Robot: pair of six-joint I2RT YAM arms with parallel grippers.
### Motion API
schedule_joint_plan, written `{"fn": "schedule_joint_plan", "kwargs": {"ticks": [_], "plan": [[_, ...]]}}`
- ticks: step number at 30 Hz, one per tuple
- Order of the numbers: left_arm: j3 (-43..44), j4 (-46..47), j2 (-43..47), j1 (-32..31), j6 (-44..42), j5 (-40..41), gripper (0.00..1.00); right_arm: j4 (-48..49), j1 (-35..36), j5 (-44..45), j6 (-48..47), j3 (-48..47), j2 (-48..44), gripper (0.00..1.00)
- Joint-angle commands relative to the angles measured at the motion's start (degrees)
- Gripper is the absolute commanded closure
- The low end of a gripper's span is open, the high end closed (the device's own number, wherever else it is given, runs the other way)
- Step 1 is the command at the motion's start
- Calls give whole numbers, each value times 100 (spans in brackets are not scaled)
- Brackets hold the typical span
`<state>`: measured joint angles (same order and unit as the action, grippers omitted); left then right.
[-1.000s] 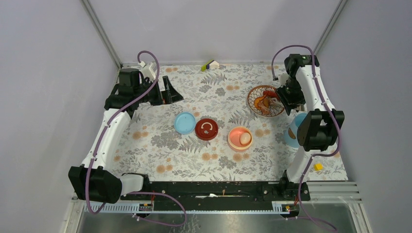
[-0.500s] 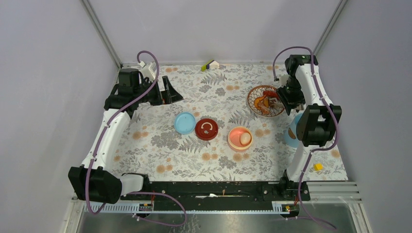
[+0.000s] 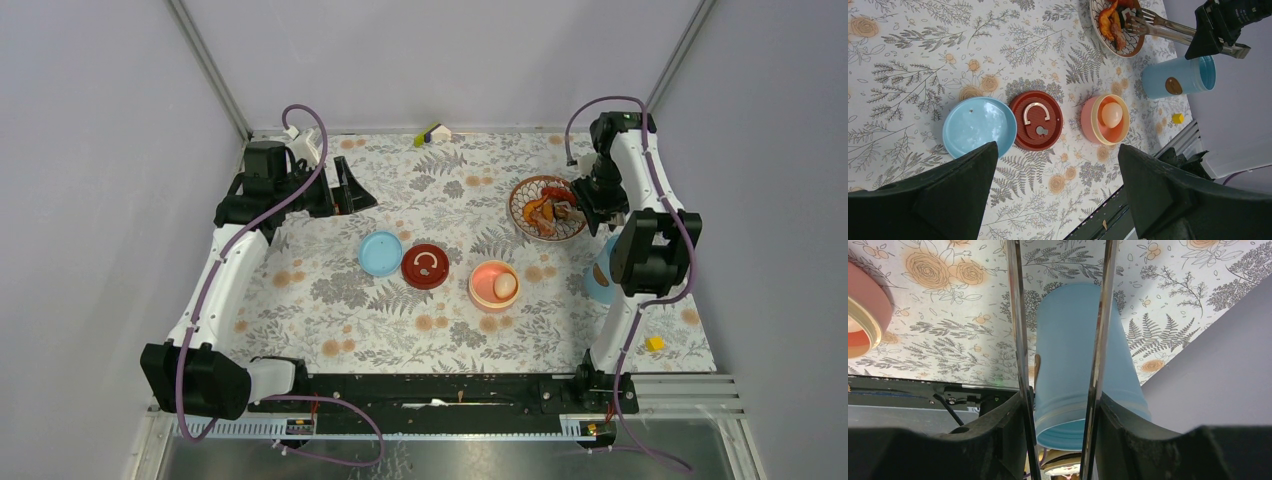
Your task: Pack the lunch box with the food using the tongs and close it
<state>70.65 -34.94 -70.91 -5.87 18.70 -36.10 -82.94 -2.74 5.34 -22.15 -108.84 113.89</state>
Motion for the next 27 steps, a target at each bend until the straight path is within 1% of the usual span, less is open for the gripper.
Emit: {"fn": "schedule_joint_plan", "kwargs": {"ticks": [1,9,19,23,27], "plan": [[-19,274,78,42,46,-152,1,-100,-7,-156,80,-313,126,49],[-40,269,52,51,42,-151,1,-97,-7,-187,71,-488,346,50],[-36,272,-2,64,37,-135,1,-98,-7,-231,53,-618,525,54],[-51,273,-1,60,37,-120,1,-164,-7,-241,13,-675,410,57],[-51,270,-19,60,66,-120,1,-171,-14,-357,-34,-552,74,60]]}}
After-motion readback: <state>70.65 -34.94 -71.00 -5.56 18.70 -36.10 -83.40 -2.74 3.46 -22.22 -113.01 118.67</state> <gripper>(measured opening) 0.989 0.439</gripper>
